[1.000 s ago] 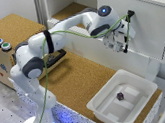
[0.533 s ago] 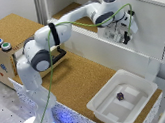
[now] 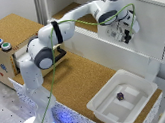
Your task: Grasp the door handle and slide the door to the left
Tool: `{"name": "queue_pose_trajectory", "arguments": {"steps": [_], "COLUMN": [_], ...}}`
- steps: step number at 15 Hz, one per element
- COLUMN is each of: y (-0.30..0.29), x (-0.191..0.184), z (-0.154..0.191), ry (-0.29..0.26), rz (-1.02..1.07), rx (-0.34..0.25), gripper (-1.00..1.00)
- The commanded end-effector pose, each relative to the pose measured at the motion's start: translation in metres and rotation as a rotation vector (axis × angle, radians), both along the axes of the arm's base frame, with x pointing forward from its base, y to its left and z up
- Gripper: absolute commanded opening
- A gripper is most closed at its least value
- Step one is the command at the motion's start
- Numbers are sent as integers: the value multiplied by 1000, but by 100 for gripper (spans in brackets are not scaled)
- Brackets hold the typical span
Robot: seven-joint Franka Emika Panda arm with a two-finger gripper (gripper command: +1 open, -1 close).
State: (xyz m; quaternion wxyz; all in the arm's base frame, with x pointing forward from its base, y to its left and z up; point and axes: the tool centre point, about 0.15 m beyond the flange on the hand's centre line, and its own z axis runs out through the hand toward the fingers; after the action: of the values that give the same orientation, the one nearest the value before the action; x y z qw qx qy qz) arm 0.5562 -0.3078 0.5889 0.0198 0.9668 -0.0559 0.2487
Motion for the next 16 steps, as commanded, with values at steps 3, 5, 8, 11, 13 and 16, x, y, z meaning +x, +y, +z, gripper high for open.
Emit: {"name": "queue_pose_trajectory", "arguments": {"steps": [3,5,8,11,13,16], "y": [0,3,9,13,14,27], "x": [12,10,6,6,9,9], "z": [-5,-6,-13,-27,-28,-29], "ry": [-100,-119,-159,-188,-212,-252], "rz": [74,92,135,165,193,269], "rx": [-8,-42,-83,-85,-82,-87], "gripper": [100,-100,-100,-100,-100,-100]}}
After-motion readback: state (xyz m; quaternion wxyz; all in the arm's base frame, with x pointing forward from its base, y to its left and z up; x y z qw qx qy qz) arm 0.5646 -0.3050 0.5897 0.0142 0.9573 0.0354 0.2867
